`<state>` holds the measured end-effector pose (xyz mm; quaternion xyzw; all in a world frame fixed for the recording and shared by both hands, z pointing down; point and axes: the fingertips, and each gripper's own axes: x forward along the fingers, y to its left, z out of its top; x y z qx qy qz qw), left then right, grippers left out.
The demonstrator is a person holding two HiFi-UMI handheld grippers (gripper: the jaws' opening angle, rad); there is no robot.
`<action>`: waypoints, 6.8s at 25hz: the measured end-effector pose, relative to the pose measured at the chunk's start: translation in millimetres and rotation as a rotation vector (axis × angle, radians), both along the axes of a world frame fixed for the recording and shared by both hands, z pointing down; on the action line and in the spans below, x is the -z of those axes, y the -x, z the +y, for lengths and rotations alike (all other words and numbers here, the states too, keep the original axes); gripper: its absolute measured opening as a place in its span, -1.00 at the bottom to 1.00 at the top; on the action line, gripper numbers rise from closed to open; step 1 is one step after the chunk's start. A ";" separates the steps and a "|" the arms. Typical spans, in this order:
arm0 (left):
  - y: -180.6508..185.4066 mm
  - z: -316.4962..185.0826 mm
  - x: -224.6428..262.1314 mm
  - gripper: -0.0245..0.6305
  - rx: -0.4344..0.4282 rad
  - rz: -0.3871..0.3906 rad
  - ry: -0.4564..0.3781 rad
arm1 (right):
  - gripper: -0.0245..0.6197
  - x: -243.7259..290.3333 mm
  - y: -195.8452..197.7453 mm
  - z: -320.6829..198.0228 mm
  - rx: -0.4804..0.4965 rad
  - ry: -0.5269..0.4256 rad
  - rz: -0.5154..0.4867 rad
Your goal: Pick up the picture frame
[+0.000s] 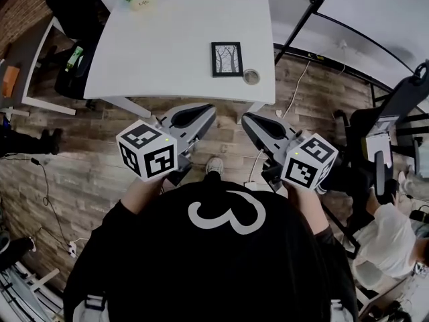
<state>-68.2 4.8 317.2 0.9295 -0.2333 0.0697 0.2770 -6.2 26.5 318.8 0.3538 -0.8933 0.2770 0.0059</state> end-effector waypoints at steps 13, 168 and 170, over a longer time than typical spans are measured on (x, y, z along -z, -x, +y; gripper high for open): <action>19.3 -71.1 -9.1 -0.86 -0.025 0.023 0.008 | -0.85 -5.4 11.0 -64.1 -0.041 -0.008 0.022; -26.4 -266.0 -234.9 -0.63 0.251 -0.394 0.434 | -0.61 -227.4 -57.6 -282.7 -0.142 0.411 0.449; -26.1 -265.2 -231.1 -0.63 0.259 -0.392 0.424 | -0.61 -223.9 -57.1 -281.9 -0.138 0.399 0.451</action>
